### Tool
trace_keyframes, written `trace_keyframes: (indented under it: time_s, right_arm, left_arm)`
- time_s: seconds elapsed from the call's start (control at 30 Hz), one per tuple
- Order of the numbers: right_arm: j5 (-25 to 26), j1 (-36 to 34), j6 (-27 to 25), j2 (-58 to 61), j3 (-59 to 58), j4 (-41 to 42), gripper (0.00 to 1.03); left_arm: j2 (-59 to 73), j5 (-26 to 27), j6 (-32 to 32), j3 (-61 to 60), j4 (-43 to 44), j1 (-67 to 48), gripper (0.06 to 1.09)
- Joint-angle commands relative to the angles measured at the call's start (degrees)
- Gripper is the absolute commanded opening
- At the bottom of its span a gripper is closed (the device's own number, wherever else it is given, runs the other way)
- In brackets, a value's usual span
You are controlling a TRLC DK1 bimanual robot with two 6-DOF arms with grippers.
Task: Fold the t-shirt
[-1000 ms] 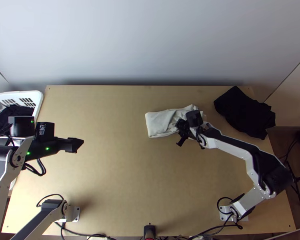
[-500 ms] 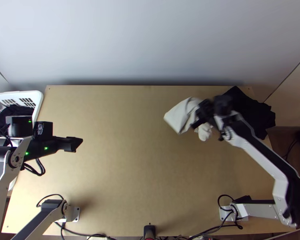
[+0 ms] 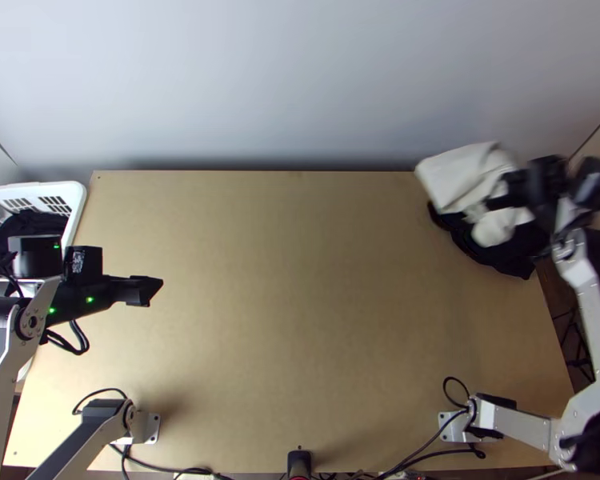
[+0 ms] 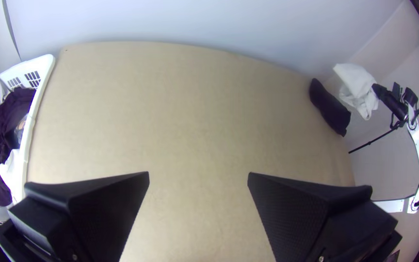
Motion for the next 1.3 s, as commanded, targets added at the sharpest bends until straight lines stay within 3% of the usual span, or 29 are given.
trace_keyframes:
  time_s: [0.0,0.13,0.3,0.5,0.8,0.97,1.1,1.27]
  right_arm:
    - [-7.67,-15.52,-3.78,7.97,10.25,-1.87,0.03]
    - [-7.94,-16.66,-6.15,17.81,14.91,-1.7,0.03]
    - [-7.41,-14.02,-4.48,29.5,19.12,-1.7,0.03]
    - [-6.18,-11.91,-5.19,30.73,8.4,-1.61,0.03]
    - [-4.6,-15.69,-13.54,30.56,-1.97,-3.1,0.03]
    - [-4.69,-17.72,-13.71,29.5,-1.97,-7.94,0.44]
    - [-5.04,-18.24,-13.63,25.28,-1.09,-11.01,0.9]
    - [-8.03,-15.87,-11.87,19.83,3.13,-13.56,0.98]
  left_arm:
    - [-0.61,-0.04,0.2,-0.87,-0.28,0.11,1.04]
    - [-1.67,-0.39,0.64,-1.84,-1.6,0.2,1.04]
    - [-3.42,-1.8,2.3,-2.54,-4.5,0.73,1.04]
    - [-4.3,-1.71,5.29,-0.43,-7.05,4.42,1.04]
    - [-4.92,-1.62,5.56,-1.58,-6.96,5.03,1.04]
    - [-4.22,-1.1,5.12,-0.96,-5.9,4.68,1.04]
    - [-4.48,-0.92,4.77,-0.78,-5.64,4.86,1.04]
    - [-6.06,-1.01,4.77,-1.58,-6.34,5.39,1.04]
